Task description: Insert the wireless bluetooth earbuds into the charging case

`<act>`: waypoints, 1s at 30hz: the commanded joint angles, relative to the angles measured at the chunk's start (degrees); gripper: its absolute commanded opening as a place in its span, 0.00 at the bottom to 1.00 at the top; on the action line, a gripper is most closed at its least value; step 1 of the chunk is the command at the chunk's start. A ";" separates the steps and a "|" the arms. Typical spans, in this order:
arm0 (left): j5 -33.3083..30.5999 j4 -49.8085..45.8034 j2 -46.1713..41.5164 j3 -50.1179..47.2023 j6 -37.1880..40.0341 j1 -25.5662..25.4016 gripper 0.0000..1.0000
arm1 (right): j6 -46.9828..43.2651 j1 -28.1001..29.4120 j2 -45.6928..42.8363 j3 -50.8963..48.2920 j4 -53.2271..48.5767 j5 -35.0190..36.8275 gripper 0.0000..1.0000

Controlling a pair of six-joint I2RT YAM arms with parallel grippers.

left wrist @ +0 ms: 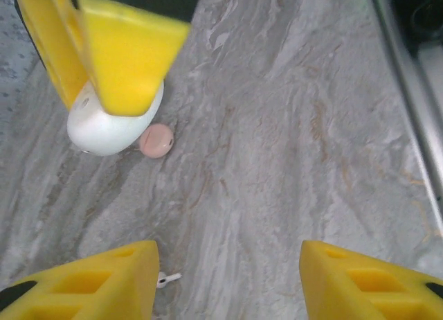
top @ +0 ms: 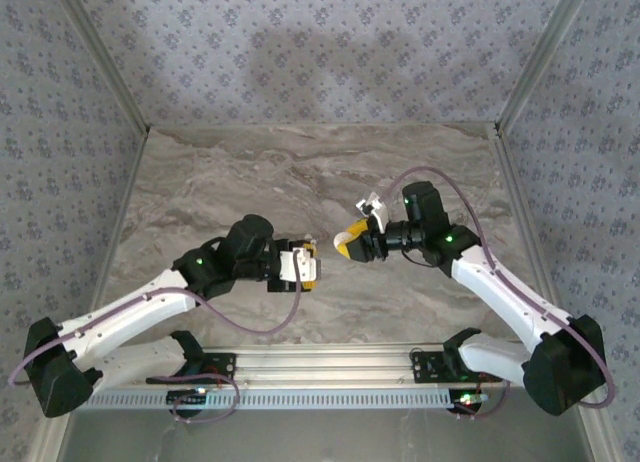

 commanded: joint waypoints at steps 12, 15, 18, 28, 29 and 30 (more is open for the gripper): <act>-6.02 12.18 1.13 -1.20 7.69 -2.35 0.60 | 17.33 3.25 5.35 4.36 -4.19 -9.46 0.39; -4.92 11.69 2.10 -0.58 8.01 -2.44 0.60 | 17.37 3.64 6.37 5.12 -3.97 -10.95 0.39; -3.43 11.73 2.76 -0.29 8.10 -2.51 0.56 | 17.35 4.00 7.27 5.64 -3.75 -12.84 0.38; -0.42 13.66 2.83 -0.46 7.32 -2.52 0.46 | 17.21 4.61 8.20 5.69 -3.11 -15.49 0.38; -0.13 13.96 2.74 -0.55 7.20 -2.53 0.45 | 17.30 4.66 8.27 5.69 -2.92 -15.70 0.38; 0.18 14.24 2.65 -0.64 6.95 -2.53 0.43 | 17.37 4.74 8.42 5.69 -3.00 -15.83 0.38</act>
